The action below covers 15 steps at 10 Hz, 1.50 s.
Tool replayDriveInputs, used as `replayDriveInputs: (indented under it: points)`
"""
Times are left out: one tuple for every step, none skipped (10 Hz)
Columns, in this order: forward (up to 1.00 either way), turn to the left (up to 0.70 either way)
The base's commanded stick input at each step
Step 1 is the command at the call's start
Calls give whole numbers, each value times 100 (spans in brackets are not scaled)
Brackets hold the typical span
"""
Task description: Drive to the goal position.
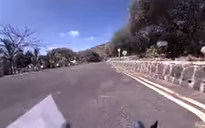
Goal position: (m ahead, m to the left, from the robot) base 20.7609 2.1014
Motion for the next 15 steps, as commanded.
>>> replayDriveInputs:
  points:
    - [50, -8]
    - [50, -30]
    - [50, -45]
    - [50, 0]
    - [50, 0]
    - [50, 0]
    - [50, 0]
    - [50, 0]
    - [50, 0]
    - [50, 0]
    - [50, 0]
    - [50, 0]
    - [50, 0]
    - [50, 0]
    - [50, 0]
